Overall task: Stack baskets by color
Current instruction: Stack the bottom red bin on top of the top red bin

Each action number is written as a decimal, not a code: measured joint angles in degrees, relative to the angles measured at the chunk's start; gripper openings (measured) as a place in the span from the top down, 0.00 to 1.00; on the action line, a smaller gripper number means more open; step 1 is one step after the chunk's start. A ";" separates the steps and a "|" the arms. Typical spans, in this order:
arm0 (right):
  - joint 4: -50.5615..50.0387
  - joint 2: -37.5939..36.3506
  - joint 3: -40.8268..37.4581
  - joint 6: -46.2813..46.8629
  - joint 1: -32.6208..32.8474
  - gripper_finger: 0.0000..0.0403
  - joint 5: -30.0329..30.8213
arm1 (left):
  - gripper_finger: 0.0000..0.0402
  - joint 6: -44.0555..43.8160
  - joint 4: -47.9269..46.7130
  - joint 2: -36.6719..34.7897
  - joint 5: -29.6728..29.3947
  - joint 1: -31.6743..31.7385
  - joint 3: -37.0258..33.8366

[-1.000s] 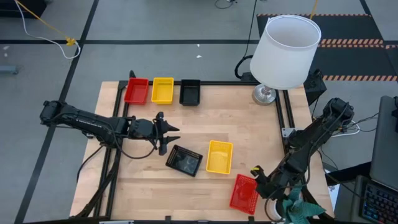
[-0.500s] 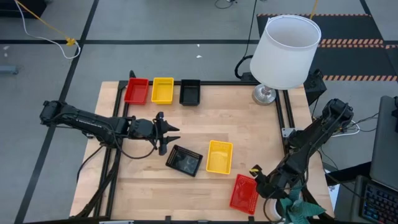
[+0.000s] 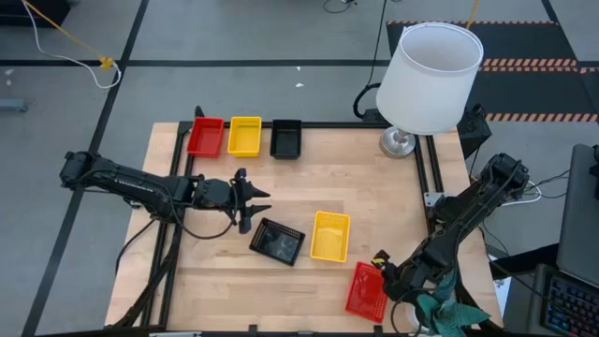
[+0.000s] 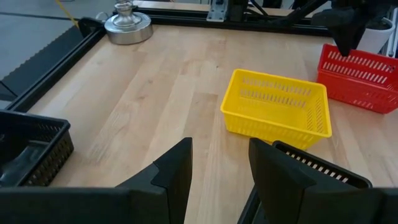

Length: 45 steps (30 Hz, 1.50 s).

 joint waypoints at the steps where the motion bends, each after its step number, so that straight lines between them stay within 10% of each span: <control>1: -0.01 0.00 0.00 0.00 0.00 0.76 -0.01 | 0.60 0.00 0.01 0.00 0.00 0.00 0.00; 15: -0.05 -0.02 0.00 -4.46 -0.74 0.98 -0.03 | 0.60 -0.02 0.03 0.00 0.00 0.00 0.00; 35: -6.13 -12.15 7.06 -6.65 -2.37 0.99 10.61 | 0.60 4.09 3.32 -0.02 -2.32 -1.86 1.88; 45: -3.71 -21.53 8.80 -22.73 -9.01 0.99 10.57 | 0.60 11.66 3.04 -0.02 -10.66 -10.61 7.53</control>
